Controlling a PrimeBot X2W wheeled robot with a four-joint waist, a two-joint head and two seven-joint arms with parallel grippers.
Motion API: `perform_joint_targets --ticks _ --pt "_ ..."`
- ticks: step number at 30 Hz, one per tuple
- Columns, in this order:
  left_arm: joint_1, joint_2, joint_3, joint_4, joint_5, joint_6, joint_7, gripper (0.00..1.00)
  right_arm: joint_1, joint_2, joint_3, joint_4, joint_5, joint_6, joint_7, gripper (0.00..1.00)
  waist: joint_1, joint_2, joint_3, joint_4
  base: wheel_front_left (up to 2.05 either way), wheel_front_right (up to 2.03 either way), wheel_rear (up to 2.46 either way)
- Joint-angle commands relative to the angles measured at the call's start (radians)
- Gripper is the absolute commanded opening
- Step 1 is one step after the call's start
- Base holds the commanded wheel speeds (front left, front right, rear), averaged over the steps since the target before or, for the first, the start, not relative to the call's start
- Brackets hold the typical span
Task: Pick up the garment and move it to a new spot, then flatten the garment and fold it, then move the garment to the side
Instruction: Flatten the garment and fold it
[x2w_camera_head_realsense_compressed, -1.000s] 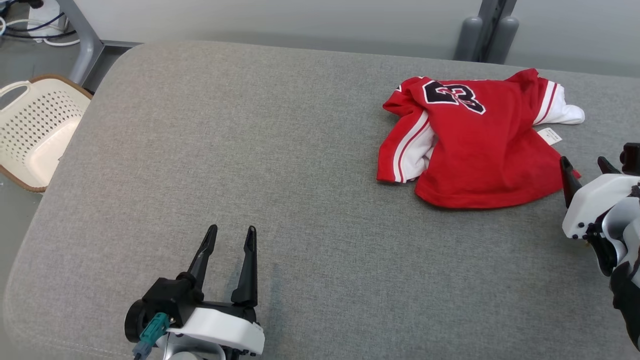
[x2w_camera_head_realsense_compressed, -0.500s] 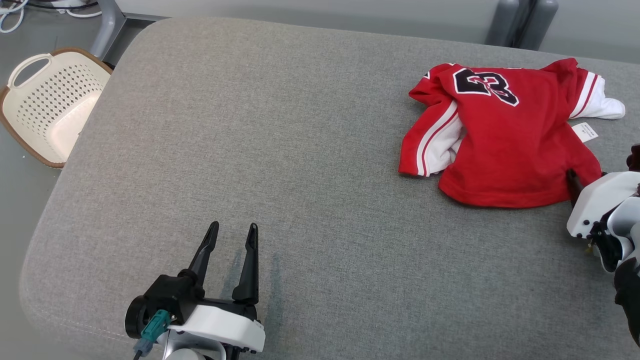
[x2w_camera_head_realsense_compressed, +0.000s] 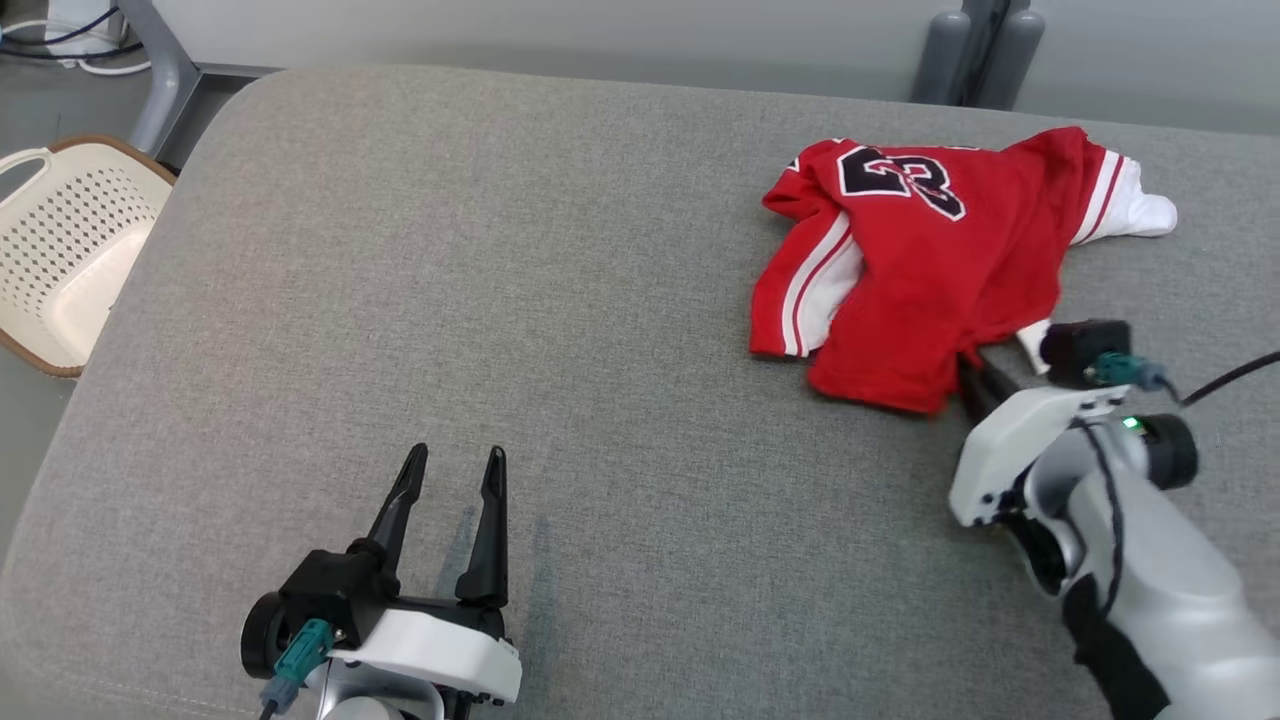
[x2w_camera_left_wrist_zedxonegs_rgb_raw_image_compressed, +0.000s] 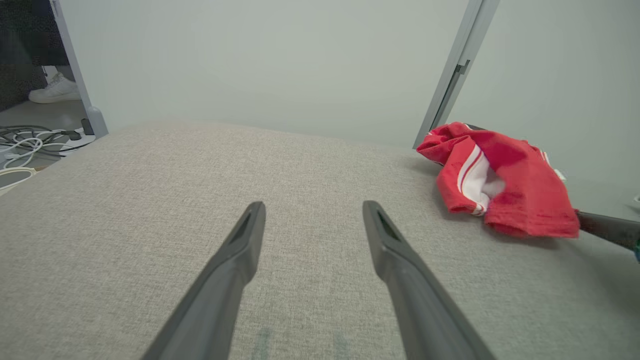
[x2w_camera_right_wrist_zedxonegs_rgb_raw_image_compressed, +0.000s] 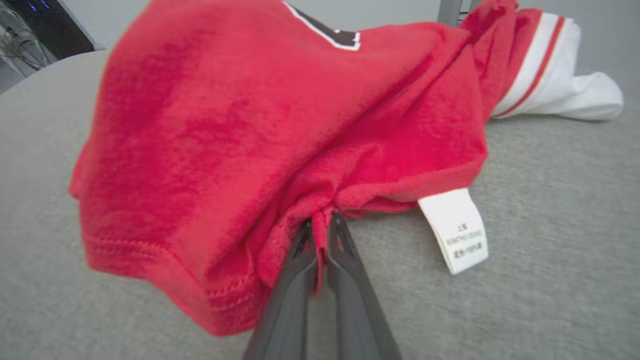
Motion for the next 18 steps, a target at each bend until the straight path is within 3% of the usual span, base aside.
perform_joint_targets --ticks 1,7,10,18 --pt "0.000 0.004 0.006 0.001 0.008 -0.003 0.000 1.00 0.029 0.009 0.034 -0.035 0.018 0.000 0.000 0.00 0.0000 0.0000 -0.007 -0.007 0.00 0.00 0.00" --pt "0.004 0.004 0.025 -0.004 0.009 -0.004 0.000 1.00 0.130 0.026 0.270 -0.308 0.131 0.000 0.036 0.00 0.0000 0.0000 -0.019 -0.016 0.00 0.00 0.00" --pt "0.004 0.004 0.037 -0.009 0.008 -0.002 0.000 1.00 0.145 0.041 0.342 -0.402 0.169 0.000 0.049 0.00 0.0000 0.0000 -0.022 -0.013 0.00 0.00 0.00" --pt "-0.004 0.004 0.044 -0.012 -0.006 -0.001 0.000 1.00 0.104 0.098 0.433 -0.412 0.211 0.000 0.058 0.00 0.0000 0.0000 -0.031 0.026 0.00 0.00 0.00"
